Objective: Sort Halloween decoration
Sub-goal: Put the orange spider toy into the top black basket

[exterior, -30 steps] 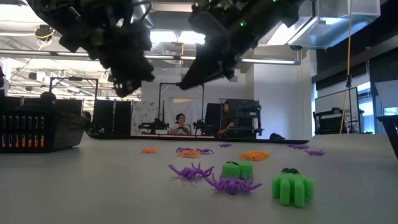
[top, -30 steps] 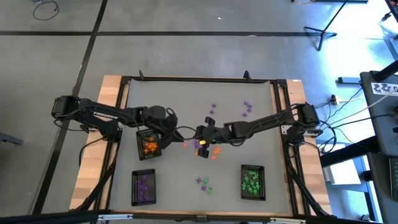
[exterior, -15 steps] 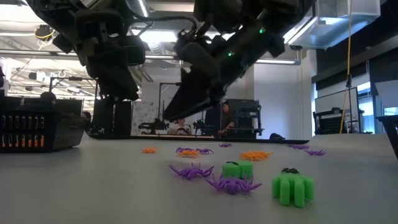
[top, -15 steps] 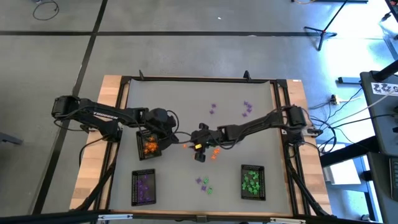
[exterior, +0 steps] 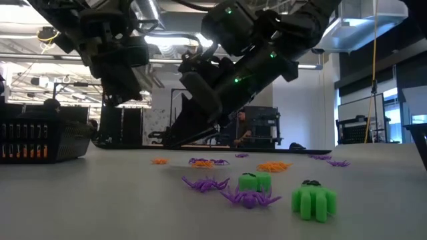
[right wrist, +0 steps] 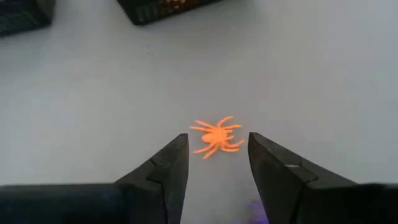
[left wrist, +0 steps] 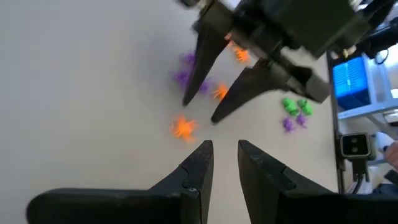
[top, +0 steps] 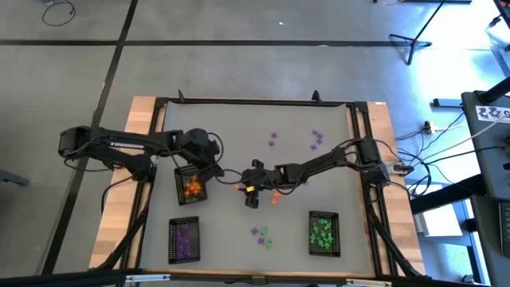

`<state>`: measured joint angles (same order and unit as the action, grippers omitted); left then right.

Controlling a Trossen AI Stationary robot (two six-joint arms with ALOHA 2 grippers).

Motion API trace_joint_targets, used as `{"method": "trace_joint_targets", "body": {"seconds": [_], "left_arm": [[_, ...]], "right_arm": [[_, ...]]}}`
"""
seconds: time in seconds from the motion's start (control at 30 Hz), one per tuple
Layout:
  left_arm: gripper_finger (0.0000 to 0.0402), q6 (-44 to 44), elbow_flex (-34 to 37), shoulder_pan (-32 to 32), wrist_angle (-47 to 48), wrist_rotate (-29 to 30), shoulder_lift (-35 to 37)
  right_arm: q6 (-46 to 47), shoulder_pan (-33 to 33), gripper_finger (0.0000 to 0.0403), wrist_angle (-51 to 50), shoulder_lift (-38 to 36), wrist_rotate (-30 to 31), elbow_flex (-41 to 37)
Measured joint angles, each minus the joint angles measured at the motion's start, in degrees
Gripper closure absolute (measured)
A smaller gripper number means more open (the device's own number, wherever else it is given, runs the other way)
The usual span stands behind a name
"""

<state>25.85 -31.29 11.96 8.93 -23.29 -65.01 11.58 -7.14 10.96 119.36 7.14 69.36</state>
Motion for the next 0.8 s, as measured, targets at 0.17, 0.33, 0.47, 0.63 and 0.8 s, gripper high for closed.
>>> {"method": "trace_joint_targets", "body": {"seconds": [0.17, 0.33, 0.47, 0.63, 0.8], "left_arm": [[0.0332, -1.0, 0.0, 1.8, 3.1, 0.2, 3.6], [0.0332, -1.0, 0.0, 2.1, 3.0, 0.2, 4.9], [0.0332, -1.0, 0.0, 2.0, 3.1, 0.8, 5.0], [0.0332, -0.7, 0.0, 1.9, 3.5, 1.2, 5.0], [0.0332, -0.6, 0.0, 1.9, 4.3, 1.2, 5.0]], "right_arm": [[0.0, 0.0, 0.0237, 0.0, 0.0, 2.4, 0.0], [0.1, 0.0, 0.0237, 1.4, 2.3, 2.4, 0.4], [0.1, 0.0, 0.0237, 0.6, 5.2, 2.3, 3.7], [0.2, 0.0, 0.025, -6.6, 8.0, 2.1, 9.7], [0.0, 0.0, 0.032, -10.4, 7.8, 2.8, 10.9]]}}
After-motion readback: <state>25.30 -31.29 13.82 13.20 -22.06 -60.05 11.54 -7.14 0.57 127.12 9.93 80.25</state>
